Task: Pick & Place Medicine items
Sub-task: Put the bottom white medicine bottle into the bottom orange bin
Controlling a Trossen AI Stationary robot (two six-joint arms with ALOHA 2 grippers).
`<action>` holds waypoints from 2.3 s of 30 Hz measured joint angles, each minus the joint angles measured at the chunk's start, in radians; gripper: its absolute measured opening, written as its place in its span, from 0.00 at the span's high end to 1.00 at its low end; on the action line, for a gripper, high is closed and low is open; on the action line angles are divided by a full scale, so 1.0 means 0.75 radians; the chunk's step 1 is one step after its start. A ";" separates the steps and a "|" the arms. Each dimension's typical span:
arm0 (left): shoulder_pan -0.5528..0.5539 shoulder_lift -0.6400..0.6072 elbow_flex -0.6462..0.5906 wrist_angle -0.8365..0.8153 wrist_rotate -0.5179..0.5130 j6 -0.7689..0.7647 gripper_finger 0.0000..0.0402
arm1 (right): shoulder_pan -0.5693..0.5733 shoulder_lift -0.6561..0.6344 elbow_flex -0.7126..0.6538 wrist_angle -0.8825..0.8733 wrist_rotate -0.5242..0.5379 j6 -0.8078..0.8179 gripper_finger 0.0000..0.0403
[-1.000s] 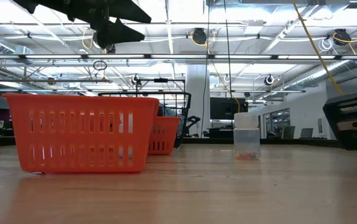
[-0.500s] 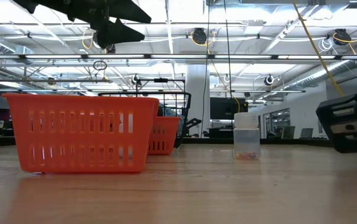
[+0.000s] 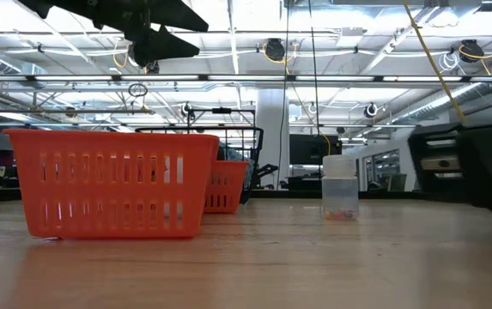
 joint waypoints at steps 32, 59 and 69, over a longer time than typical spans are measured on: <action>0.000 0.000 0.001 -0.002 0.001 0.000 0.23 | -0.121 0.131 0.127 0.099 -0.149 -0.067 0.44; 0.024 0.001 0.101 -0.169 0.165 -0.257 0.23 | -0.305 0.019 0.126 -0.055 -0.184 -0.221 0.67; -0.039 0.348 0.598 -0.703 0.246 -0.010 0.23 | -0.408 -0.294 0.128 -0.314 0.125 -0.245 0.66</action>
